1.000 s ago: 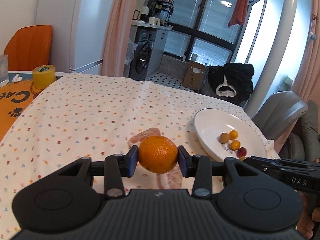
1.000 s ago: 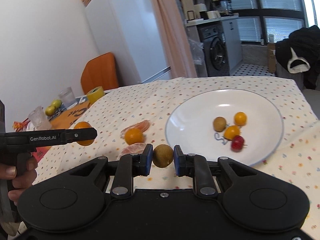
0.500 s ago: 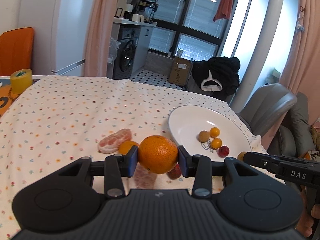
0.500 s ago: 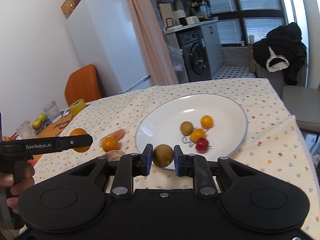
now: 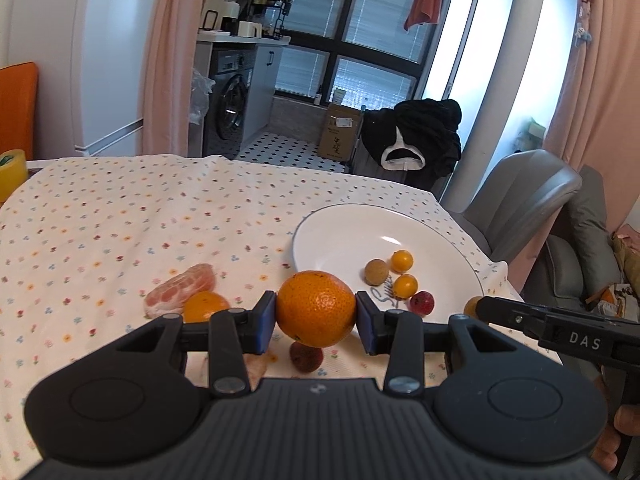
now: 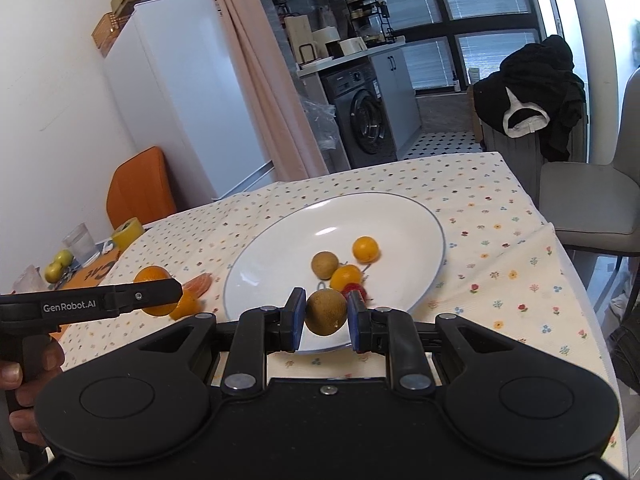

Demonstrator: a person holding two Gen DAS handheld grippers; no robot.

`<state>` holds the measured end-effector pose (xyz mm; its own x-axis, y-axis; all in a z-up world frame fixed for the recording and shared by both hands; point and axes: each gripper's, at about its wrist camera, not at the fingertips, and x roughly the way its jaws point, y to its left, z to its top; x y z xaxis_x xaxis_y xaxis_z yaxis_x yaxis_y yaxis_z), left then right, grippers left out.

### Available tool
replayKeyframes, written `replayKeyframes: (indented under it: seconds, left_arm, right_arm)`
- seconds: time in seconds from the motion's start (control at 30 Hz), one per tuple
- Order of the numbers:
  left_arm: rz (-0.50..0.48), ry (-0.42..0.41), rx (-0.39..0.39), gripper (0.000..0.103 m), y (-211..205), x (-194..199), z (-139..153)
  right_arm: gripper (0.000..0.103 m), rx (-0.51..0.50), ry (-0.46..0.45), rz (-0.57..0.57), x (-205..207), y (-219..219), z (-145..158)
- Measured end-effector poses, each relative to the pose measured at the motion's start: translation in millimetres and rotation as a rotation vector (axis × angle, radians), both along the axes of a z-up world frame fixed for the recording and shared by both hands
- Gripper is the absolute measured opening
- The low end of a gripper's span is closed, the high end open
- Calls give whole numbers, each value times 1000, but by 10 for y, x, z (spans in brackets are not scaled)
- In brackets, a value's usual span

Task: Organize fruits
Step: 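Drop the kiwi with the right tool while the left lowers the orange onto the plate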

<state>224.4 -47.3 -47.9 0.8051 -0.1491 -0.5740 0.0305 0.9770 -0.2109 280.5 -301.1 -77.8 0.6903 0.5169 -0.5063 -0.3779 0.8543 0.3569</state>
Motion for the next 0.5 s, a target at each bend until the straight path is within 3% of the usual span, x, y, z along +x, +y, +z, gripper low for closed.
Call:
replayKeyframes:
  seconds: [0.2, 0.3, 0.5]
  left_arm:
    - [-16, 9, 9, 40, -100, 108, -36]
    - [-25, 13, 15, 40, -154, 161, -48]
    - [-39, 22, 17, 40, -230, 250, -81]
  right_arm:
    - [21, 8, 7, -13, 99, -55, -48]
    - [29, 8, -17, -32, 104, -72, -39]
    - [31, 17, -13, -51, 110, -163, -54]
